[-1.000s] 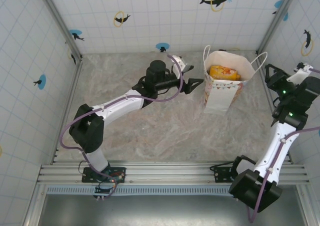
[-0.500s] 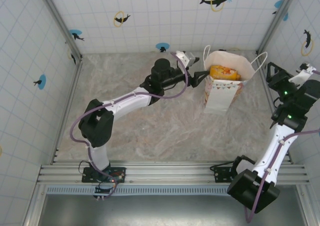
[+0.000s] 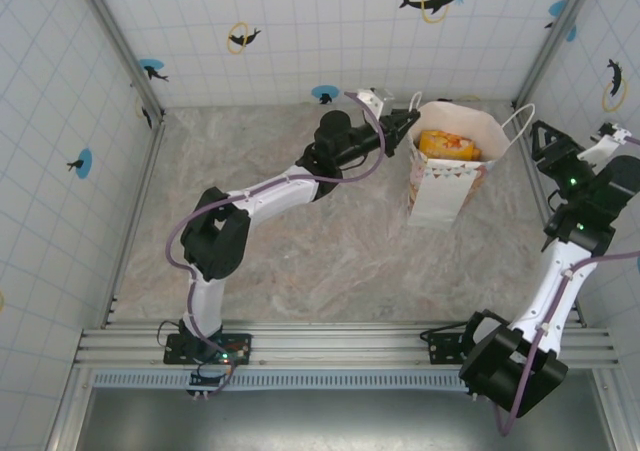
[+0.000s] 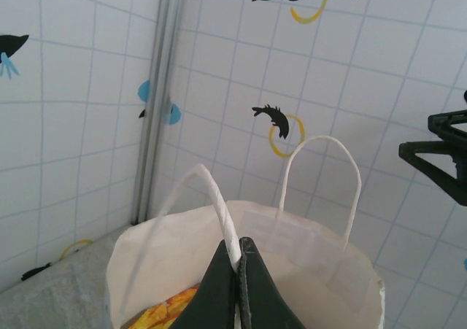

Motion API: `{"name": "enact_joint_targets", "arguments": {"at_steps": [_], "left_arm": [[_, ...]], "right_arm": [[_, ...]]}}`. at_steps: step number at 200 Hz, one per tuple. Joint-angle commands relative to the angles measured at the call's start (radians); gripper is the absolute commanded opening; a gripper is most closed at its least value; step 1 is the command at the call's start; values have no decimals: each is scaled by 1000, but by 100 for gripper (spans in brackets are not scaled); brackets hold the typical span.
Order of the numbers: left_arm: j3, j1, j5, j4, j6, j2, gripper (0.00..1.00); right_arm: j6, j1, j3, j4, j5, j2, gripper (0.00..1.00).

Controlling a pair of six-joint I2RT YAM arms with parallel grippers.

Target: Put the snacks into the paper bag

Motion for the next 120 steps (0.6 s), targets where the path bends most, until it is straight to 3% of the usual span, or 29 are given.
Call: {"name": "enact_joint_targets", "arguments": {"at_steps": [1,57,99,108,120], "left_arm": [[10,-4,-18,66,-39,-10,0],[-22,-4,-3,63,-14,-35,0],[-41,-4,3,57,6,-53,0],[-44,-4,3,53,9,-58,0],[-47,-4,-4,48,9,-64,0]], "right_arm": [[31,1,11,33,-12,42,55],[30,70,59,46,-16,140,58],[83,102,67,157,-52,219,56],[96,108,70,185,-57,230,50],[99,112,77,200,-57,238,27]]}}
